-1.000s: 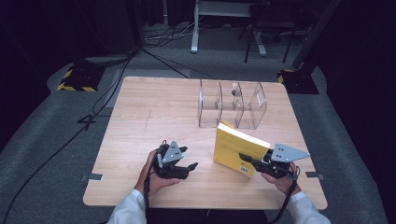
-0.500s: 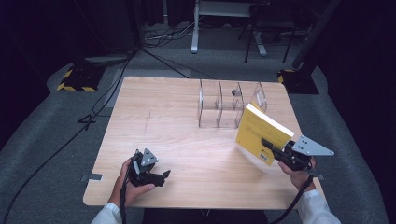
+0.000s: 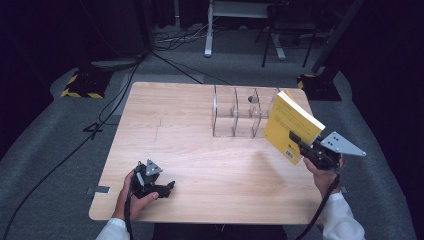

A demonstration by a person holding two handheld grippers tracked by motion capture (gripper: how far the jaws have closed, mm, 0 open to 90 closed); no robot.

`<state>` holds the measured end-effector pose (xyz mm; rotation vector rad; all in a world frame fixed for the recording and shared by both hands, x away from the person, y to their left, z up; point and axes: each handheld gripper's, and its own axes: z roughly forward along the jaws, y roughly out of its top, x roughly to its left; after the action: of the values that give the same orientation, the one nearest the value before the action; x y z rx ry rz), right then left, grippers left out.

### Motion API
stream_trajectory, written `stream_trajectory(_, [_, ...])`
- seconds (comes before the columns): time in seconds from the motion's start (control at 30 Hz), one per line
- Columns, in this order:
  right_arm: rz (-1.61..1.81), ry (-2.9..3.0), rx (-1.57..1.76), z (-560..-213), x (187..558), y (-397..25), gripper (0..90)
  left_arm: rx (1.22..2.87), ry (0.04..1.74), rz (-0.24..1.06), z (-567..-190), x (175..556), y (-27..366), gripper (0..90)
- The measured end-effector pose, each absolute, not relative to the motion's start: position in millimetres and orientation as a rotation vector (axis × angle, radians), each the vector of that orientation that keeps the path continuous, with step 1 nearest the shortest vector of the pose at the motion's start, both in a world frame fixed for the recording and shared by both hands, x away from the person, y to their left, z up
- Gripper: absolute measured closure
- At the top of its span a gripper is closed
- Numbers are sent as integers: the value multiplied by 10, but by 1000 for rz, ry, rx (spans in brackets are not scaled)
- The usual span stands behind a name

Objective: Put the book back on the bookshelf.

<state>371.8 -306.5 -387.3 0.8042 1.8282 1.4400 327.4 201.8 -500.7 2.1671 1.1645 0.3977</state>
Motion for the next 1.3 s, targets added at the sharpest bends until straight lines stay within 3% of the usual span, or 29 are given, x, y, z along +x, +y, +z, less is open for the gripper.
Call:
stream_trajectory(0.63, [1373, 1712, 925, -3596, 4228, -2911, 760, 2136, 1164, 443, -5047, 3255, 1977, 135])
stream_trajectory(1.3, [1274, 1709, 986, -3732, 4694, -2486, 760, 2125, 1167, 443, -5052, 3247, 1962, 142])
